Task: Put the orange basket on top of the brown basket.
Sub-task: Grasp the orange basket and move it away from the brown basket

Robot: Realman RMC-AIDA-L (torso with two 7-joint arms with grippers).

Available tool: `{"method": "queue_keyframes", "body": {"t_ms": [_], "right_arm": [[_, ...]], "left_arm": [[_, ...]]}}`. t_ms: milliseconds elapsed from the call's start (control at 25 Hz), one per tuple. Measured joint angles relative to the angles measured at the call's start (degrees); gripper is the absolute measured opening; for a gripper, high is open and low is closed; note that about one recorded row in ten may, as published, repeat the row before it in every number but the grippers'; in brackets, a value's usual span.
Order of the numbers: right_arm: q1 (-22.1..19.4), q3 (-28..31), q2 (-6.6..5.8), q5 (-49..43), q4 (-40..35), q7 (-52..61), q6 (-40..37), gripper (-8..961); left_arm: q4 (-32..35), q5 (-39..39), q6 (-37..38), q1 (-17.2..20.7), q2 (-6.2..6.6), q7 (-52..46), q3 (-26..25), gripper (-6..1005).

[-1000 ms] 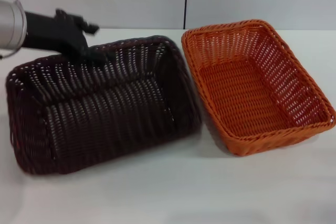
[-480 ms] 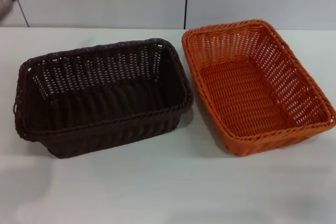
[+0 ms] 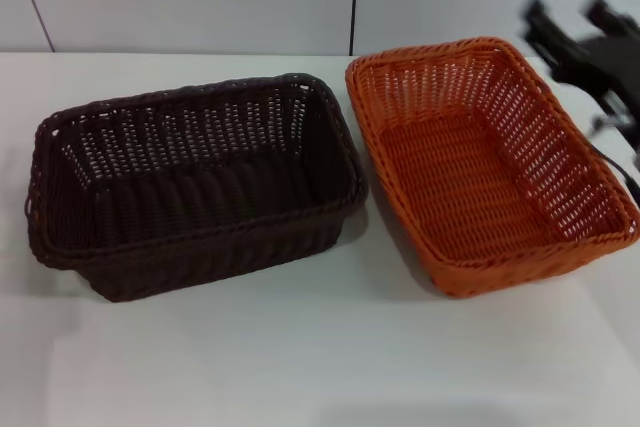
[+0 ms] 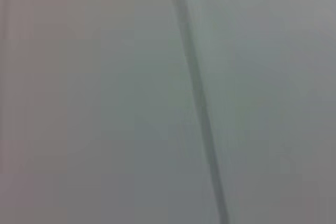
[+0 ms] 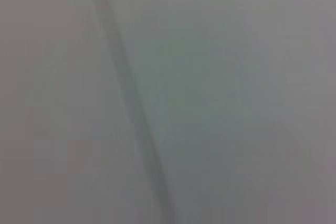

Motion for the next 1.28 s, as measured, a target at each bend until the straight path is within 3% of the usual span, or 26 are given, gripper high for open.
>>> {"method": "queue_keyframes", "body": {"t_ms": [40, 80, 120, 200, 280, 320, 400, 440, 480, 520, 640, 680, 800, 1280], "right_arm": [[-0.95, 4.01, -0.69, -3.08, -6.01, -0.03, -8.65, 766], [-3.35, 12.58, -0.23, -9.68, -16.73, -0.07, -25.77, 766], [-3.35, 12.58, -0.23, -9.68, -16.73, -0.07, -25.77, 766], [-4.91, 21.55, 2.4, -16.03, -27.15, -1.53, -44.48, 766], [-3.92, 30.4, 6.49, -18.54, -35.14, -6.25, -62.63, 766], [-3.2, 33.98, 8.27, -18.76, -37.51, -9.42, -70.9, 766], [-1.27, 42.97, 12.98, -18.8, -42.24, -18.38, -89.33, 766], [-0.12, 47.13, 14.73, -18.79, -43.8, -22.83, -99.34, 766], [1.89, 51.33, 15.52, -18.46, -44.87, -27.79, -111.98, 766], [1.89, 51.33, 15.52, -18.46, -44.87, -27.79, -111.98, 766], [4.2, 53.44, 14.55, -18.16, -43.7, -31.51, -124.08, 766], [4.8, 54.14, 14.59, -18.45, -41.86, -34.71, -128.9, 766], [4.91, 53.49, 15.44, -20.58, -40.48, -37.13, -132.59, 766], [7.38, 51.85, 15.49, -24.41, -30.56, -37.27, -130.04, 766]], "left_arm": [[4.88, -0.37, 1.73, -0.21, -0.02, -4.75, -0.66, 808], [11.75, -0.73, 3.3, -0.61, -0.06, -9.45, -1.46, 808], [13.28, -0.84, 3.55, -0.64, -0.03, -9.98, -1.58, 808], [16.33, -1.28, 4.21, -0.59, -0.05, -10.44, -1.63, 808], [19.38, -3.48, 5.0, -0.25, -0.12, -10.59, -1.61, 808], [19.38, -3.48, 5.0, -0.25, -0.12, -10.59, -1.61, 808], [20.61, -4.86, 5.12, -0.19, -0.15, -10.69, -1.41, 808], [21.28, -5.67, 5.02, -0.32, -0.18, -10.78, -1.27, 808], [21.67, -6.26, 4.87, -0.44, -0.2, -10.87, -1.19, 808], [22.15, -7.02, 4.44, -0.59, -0.21, -11.21, -1.12, 808], [23.76, -8.07, 3.42, -1.23, -0.2, -12.79, -1.36, 808], [24.36, -8.34, 3.22, -1.56, -0.21, -13.27, -1.46, 808], [25.18, -9.2, 1.98, -2.33, -0.23, -14.3, -1.47, 808], [25.97, -9.37, 1.44, -3.4, -0.1, -14.63, -1.66, 808]]}}
